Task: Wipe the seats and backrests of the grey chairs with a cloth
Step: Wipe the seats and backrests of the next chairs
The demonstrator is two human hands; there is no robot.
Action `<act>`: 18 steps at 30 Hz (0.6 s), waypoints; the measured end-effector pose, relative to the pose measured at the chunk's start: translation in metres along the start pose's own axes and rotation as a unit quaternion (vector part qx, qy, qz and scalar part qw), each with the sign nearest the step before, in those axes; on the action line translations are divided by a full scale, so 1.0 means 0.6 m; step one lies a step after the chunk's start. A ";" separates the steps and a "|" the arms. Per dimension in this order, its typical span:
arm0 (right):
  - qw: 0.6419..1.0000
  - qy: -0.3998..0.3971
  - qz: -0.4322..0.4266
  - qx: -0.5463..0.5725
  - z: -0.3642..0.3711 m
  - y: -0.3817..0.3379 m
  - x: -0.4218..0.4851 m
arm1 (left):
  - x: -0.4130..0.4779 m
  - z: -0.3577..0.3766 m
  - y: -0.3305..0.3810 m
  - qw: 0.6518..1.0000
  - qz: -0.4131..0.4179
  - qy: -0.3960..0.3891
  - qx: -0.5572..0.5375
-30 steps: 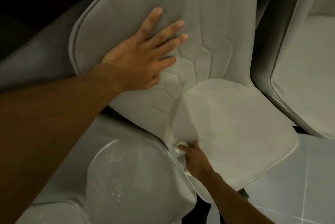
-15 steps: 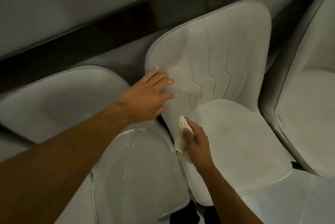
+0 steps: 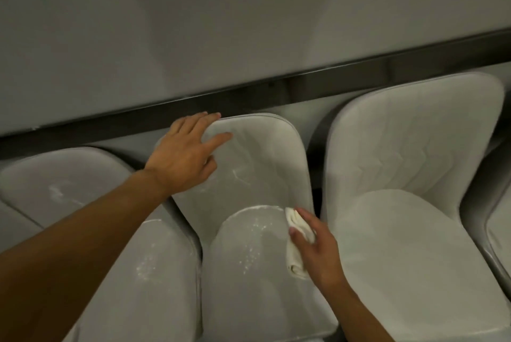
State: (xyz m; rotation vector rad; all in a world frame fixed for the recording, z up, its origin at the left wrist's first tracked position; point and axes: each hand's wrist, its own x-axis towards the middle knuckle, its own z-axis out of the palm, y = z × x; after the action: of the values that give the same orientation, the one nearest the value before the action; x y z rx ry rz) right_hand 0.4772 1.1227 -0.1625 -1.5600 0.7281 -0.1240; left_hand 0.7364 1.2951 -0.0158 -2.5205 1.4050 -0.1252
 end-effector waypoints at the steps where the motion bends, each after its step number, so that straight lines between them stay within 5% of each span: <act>1: 1.000 0.011 0.003 -0.003 0.022 0.001 -0.003 | 0.001 0.012 -0.016 1.000 0.011 -0.002 -0.004; 11: 0.987 0.156 0.022 0.039 0.211 -0.006 0.007 | -0.038 0.167 -0.187 0.993 0.109 0.032 -0.039; 18: 0.970 0.230 0.002 0.075 0.299 -0.075 0.084 | -0.020 0.248 -0.237 0.961 0.202 0.177 -0.061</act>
State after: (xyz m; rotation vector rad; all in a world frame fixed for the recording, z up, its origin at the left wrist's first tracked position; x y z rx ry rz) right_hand 0.6216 1.2483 -0.1647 -1.3959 1.0572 -0.5393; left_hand 0.8766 1.4028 -0.1217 -2.3207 2.0965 -0.4411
